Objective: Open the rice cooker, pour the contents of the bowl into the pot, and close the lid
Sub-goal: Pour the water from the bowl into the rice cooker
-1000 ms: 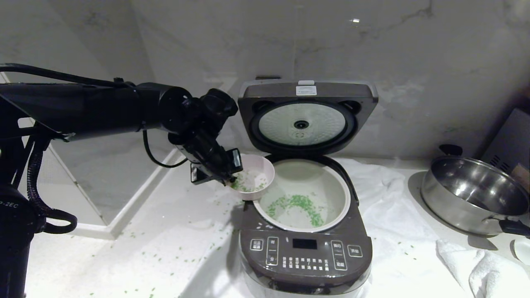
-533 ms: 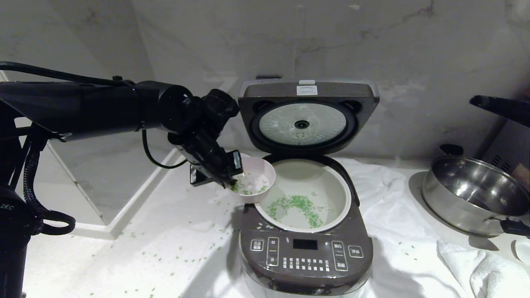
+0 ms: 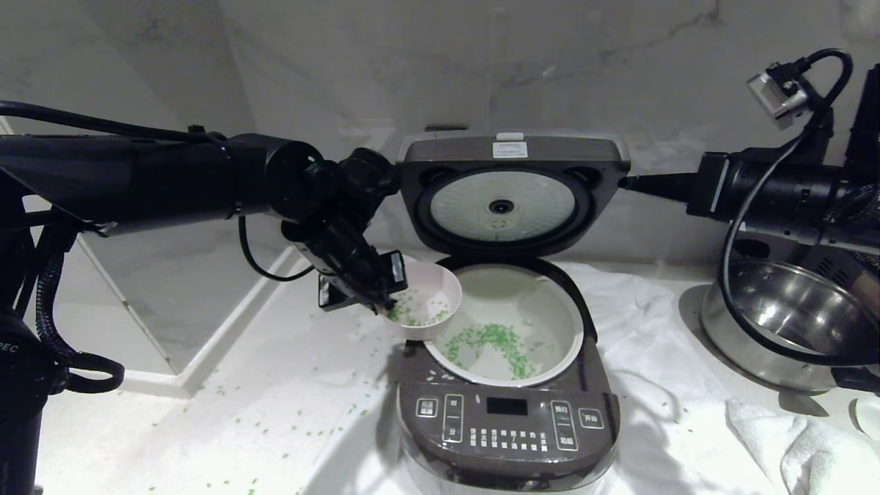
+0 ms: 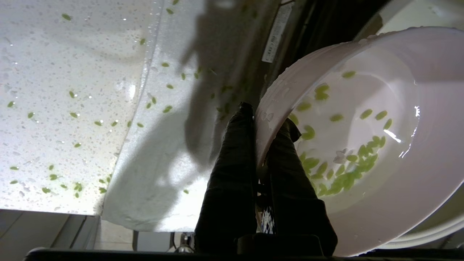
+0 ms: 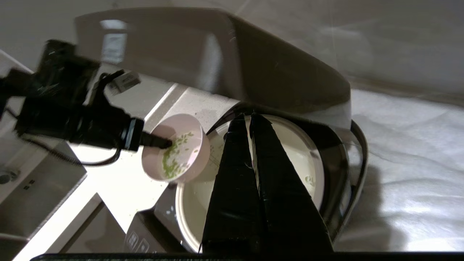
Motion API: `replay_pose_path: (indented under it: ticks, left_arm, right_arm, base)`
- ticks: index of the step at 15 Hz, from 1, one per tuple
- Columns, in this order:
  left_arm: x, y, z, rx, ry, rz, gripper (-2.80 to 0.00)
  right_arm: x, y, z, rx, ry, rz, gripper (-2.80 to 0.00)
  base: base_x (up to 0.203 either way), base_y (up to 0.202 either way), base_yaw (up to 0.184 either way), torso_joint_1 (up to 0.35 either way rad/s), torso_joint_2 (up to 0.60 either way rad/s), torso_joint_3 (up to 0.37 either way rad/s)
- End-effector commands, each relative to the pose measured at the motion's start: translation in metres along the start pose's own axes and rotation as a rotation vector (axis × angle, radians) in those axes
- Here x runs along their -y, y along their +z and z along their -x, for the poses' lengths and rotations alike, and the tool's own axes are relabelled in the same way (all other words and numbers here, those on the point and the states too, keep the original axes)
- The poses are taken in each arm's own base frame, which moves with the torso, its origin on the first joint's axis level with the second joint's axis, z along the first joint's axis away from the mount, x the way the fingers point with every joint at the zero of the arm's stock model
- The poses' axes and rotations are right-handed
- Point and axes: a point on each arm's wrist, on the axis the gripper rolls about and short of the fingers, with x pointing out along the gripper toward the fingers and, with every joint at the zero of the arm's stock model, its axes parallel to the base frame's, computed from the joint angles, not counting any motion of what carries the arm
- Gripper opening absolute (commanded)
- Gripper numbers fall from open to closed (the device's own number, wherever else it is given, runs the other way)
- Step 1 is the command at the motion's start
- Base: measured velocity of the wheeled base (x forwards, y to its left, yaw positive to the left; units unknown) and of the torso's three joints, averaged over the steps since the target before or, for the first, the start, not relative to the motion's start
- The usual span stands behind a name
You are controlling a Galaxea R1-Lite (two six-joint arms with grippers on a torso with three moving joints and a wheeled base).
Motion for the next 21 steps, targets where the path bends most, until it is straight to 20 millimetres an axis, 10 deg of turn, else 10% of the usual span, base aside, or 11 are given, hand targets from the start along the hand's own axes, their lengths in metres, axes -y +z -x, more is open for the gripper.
replay_pose_path:
  ticks: [1, 6, 21]
  left_arm:
    - [0.002, -0.002, 0.002, -0.003, -0.003, -0.003, -2.80]
    - [0.012, -0.011, 0.008, -0.006, -0.020, -0.020, -2.80]
    - [0.050, -0.011, 0.002, 0.227, -0.096, 0.014, -2.80]
  right_arm:
    - [0.012, -0.001, -0.027, -0.027, -0.001, -0.019, -2.80]
    - [0.023, 0.029, -0.043, 0.070, -0.014, 0.015, -2.80]
    - [0.042, 0.034, -0.063, 0.134, -0.032, -0.038, -2.80]
  base:
    - [0.000, 0.000, 0.000, 0.000, 0.00, 0.000]
    - [0.000, 0.000, 0.000, 0.000, 0.00, 0.000]
    - [0.000, 0.000, 0.000, 0.000, 0.00, 0.000]
